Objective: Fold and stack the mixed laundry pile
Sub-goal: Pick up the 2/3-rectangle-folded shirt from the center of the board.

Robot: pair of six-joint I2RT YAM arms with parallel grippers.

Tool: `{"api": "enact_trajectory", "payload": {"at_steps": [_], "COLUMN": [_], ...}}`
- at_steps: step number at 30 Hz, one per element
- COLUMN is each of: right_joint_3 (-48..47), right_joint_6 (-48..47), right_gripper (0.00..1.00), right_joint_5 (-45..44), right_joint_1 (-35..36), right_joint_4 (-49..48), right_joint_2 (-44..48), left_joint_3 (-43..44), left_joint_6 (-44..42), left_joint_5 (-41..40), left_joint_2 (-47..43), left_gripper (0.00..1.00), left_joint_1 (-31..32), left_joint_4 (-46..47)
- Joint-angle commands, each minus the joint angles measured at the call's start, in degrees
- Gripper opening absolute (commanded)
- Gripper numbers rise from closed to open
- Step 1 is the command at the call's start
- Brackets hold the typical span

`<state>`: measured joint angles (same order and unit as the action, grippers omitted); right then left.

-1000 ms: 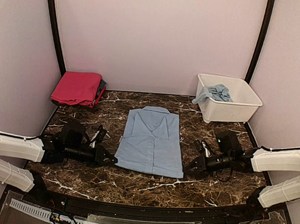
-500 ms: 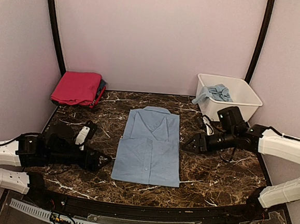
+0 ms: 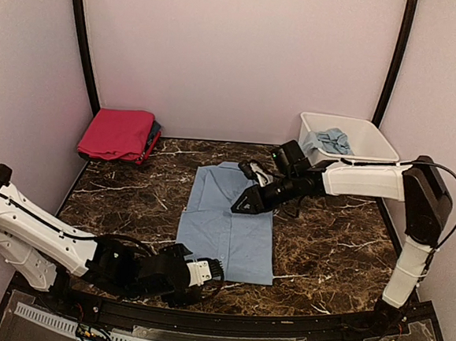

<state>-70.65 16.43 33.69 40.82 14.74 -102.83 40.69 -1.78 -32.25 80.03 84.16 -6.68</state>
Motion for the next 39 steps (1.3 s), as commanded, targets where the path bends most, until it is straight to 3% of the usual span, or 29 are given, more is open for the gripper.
{"api": "enact_trajectory", "payload": {"at_steps": [1, 6, 19, 22, 26, 31, 39], "right_joint_3": [-4.5, -5.4, -4.2, -3.4, -2.3, -1.0, 2.7], "right_joint_6": [-2.3, -2.6, -3.8, -3.7, -3.7, -3.6, -3.7], "right_gripper": [0.37, 0.32, 0.29, 0.28, 0.28, 0.27, 0.27], "right_joint_5": [2.3, 2.3, 1.5, 1.5, 2.1, 2.6, 2.3], "right_joint_1": [2.3, 2.7, 2.7, 2.7, 2.8, 3.2, 5.2], "right_joint_4": [-1.9, -3.3, -4.2, -4.6, -5.3, -6.1, -6.8], "right_joint_2": [-6.5, -12.5, -19.5, -20.1, -21.1, -21.3, -19.2], "left_joint_3": [0.7, 0.5, -1.0, -1.3, -2.1, -4.5, -5.8], "left_joint_6": [-12.4, -18.8, -31.6, -35.0, -46.1, -55.4, -66.3], "left_joint_5": [-7.1, -11.1, -16.1, -18.3, -22.2, -24.6, -26.3], "left_joint_2": [3.9, 10.2, 26.0, 29.7, 35.0, 36.5, 35.0], "left_gripper": [0.92, 0.88, 0.7, 0.66, 0.59, 0.45, 0.09], "left_joint_1": [1.1, 2.4, 3.9, 3.9, 3.5, 3.1, 3.5], "left_joint_4": [4.8, 7.3, 27.0, 35.3, 49.8, 65.0, 74.4]}}
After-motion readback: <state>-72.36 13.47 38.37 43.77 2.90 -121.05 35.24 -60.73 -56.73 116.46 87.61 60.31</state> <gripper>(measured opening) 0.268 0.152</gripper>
